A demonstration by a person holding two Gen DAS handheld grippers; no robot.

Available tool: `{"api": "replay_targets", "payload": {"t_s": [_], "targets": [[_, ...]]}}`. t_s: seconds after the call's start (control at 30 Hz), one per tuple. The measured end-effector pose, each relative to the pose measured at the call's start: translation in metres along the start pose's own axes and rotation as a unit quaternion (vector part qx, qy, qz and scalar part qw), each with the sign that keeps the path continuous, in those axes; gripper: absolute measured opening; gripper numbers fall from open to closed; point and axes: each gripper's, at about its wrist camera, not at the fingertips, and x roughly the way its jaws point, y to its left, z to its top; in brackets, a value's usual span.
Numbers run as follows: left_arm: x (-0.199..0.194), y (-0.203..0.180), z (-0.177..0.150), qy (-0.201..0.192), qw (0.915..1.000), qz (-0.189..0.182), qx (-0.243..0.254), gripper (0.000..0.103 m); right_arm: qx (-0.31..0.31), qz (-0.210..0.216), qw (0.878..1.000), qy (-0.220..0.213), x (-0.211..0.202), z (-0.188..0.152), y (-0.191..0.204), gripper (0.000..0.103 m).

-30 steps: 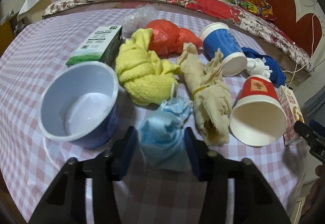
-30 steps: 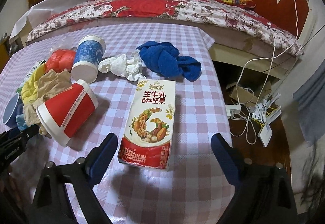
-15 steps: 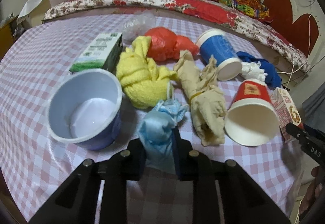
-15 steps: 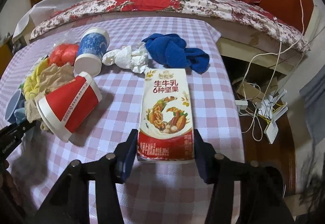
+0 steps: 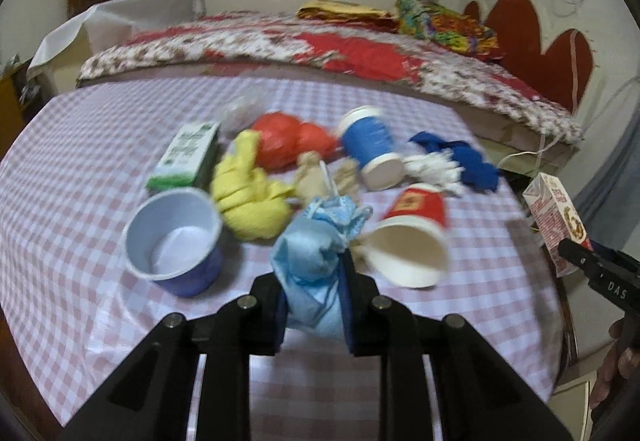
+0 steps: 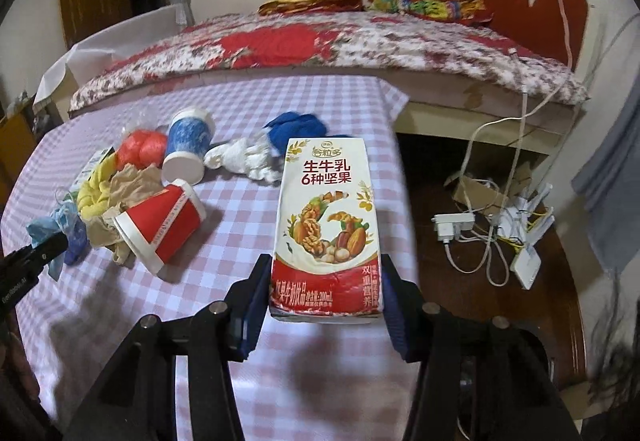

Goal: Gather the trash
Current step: 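Carry the mask and milk carton with both tools over the black bin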

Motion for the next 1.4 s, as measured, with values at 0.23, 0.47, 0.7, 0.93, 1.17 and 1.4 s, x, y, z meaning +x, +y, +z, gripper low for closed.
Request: {"api": "replay_targets", "payload": {"t_s": [0.23, 0.47, 0.7, 0.93, 1.17, 1.4], "targets": [[-0.009, -0.065, 0.002, -0.008, 0.9967, -0.058, 0.056, 0.023, 0.034, -0.019, 0.999, -0.032, -0.044, -0.021, -0.058, 0.054], [-0.011, -0.156, -0.009, -0.001, 0.9806, -0.136, 0.141, 0.023, 0.065, -0.079, 0.993, -0.049, -0.087, -0.049, -0.125, 0.054], [-0.014, -0.24, -0.035, 0.018, 0.9567, -0.196, 0.215, 0.023, 0.106, -0.128, 0.986, -0.024, -0.102, -0.088, -0.186, 0.054], [-0.017, -0.29, -0.057, 0.037, 0.9398, -0.222, 0.257, 0.023, 0.129, -0.154, 0.98, 0.0, -0.11, -0.127, -0.226, 0.054], [-0.009, -0.323, -0.082, 0.065, 0.9297, -0.23, 0.28, 0.023, 0.145, -0.153, 0.977, 0.029, -0.102, -0.156, -0.253, 0.054], [0.013, -0.353, -0.109, 0.105, 0.9167, -0.237, 0.304, 0.023, 0.158, -0.146, 0.974, 0.068, -0.079, -0.192, -0.273, 0.054]]}}
